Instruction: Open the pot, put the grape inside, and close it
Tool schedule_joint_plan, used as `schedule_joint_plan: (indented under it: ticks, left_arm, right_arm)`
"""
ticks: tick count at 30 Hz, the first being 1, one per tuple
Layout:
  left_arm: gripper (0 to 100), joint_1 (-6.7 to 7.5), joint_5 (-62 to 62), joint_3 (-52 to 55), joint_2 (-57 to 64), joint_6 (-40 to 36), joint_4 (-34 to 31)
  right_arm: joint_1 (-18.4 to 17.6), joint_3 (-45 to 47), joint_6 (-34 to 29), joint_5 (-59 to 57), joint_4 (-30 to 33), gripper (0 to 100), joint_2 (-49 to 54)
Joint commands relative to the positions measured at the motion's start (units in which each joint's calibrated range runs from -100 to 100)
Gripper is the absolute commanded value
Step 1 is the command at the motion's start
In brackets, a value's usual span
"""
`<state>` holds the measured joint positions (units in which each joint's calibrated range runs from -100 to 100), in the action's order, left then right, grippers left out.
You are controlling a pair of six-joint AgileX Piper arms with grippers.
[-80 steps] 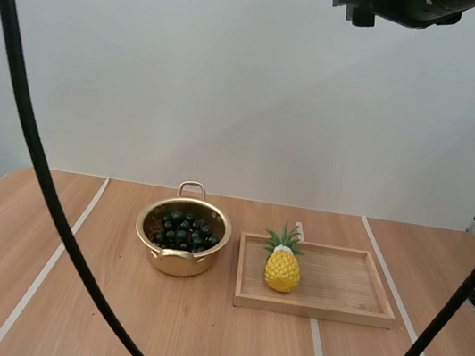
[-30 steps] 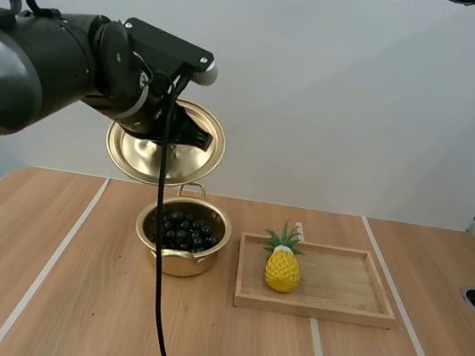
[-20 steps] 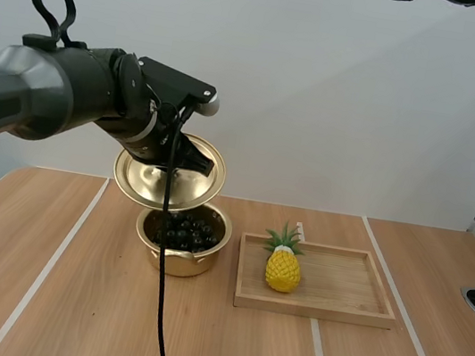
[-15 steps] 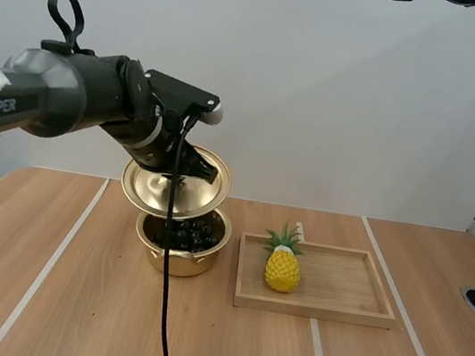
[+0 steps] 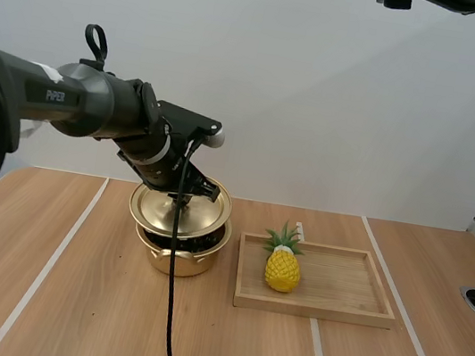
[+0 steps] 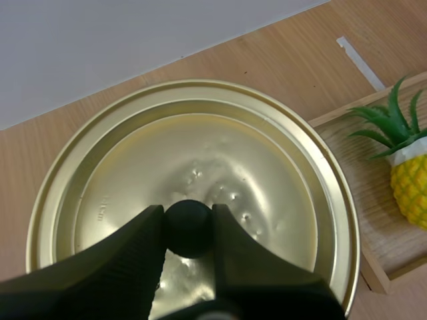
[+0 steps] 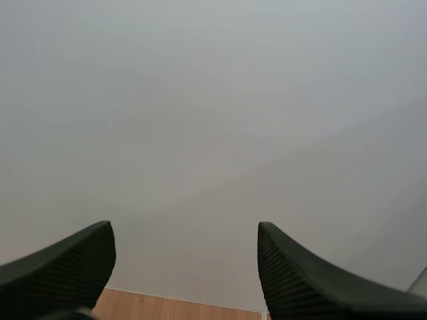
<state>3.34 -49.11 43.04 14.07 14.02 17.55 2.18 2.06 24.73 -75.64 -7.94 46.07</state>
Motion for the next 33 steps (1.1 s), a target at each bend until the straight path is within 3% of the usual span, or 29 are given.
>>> schedule_joint_plan:
  ticks: [1,10,17,33]
  left_arm:
    - [0,0.11,2.86,0.11,-1.57,0.31,1.58]
    - [0,0.11,5.92,0.11,-5.19,0.99,2.12]
    - [0,0.11,5.59,0.11,-6.84,4.18,6.27]
    - [0,0.11,2.27,0.28,-8.45,4.73,4.48]
  right_arm:
    - [0.20,-0.43,0.10,0.33,0.18,100,0.78]
    - [0.20,-0.43,0.10,0.33,0.85,100,0.78]
    - [0.20,-0.43,0.10,0.33,1.22,100,0.78]
    - [0.20,-0.43,0.10,0.33,1.48,100,0.78]
